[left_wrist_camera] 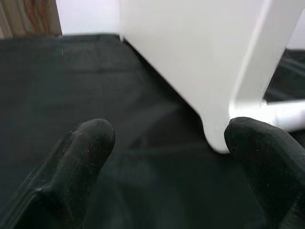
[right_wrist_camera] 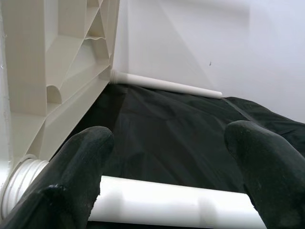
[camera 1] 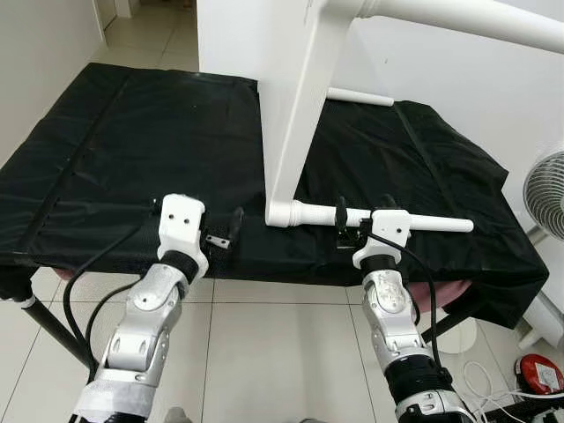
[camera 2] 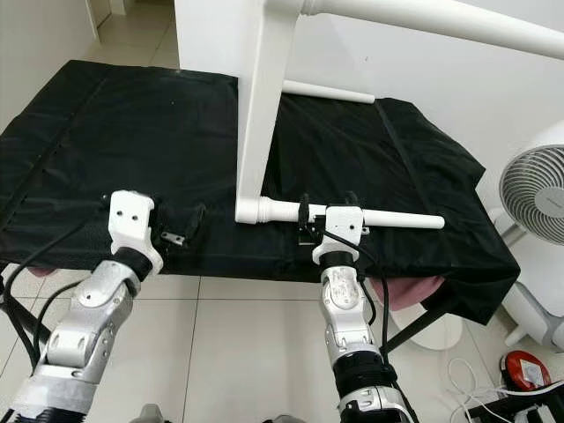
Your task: Building children table
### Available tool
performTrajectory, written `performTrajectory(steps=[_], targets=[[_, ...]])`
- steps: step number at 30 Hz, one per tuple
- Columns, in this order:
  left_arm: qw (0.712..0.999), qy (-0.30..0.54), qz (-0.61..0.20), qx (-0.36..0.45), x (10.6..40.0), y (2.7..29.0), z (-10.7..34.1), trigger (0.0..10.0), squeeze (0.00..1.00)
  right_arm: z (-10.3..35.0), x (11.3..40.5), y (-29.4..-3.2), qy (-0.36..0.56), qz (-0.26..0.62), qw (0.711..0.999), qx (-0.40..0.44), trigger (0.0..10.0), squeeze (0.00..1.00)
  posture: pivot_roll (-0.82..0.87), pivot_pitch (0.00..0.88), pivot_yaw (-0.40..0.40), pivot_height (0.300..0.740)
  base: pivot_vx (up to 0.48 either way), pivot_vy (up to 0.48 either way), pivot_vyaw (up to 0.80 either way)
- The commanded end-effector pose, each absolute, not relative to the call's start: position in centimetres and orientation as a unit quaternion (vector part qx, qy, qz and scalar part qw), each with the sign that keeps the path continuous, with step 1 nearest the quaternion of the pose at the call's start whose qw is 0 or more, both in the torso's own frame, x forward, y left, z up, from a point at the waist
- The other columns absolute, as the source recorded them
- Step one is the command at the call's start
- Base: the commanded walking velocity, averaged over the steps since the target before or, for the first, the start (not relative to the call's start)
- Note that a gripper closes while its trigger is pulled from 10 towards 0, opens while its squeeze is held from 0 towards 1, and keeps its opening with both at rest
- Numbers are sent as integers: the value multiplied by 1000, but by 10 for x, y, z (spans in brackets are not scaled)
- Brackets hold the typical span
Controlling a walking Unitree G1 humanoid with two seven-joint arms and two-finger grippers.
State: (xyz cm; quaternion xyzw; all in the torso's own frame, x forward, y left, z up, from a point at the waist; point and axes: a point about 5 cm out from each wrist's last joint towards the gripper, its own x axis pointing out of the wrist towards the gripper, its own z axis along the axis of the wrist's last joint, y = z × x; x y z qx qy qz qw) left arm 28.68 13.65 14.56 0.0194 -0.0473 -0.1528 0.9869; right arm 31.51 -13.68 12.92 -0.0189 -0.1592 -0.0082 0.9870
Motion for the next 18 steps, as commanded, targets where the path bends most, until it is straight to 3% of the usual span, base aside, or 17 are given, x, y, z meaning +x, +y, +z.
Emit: performTrajectory(steps=[1, 18], targets=[[993, -42, -109, -2, 287, 137, 141, 10000, 0, 128, 315, -136, -150, -2, 989, -20, 10000, 0, 29, 0, -99, 740, 0, 0, 0], [992, -77, -99, 30, 293, 139, 148, 10000, 0, 134, 322, -138, -150, 19, 988, -26, 10000, 0, 36, 0, -110, 740, 0, 0, 0]])
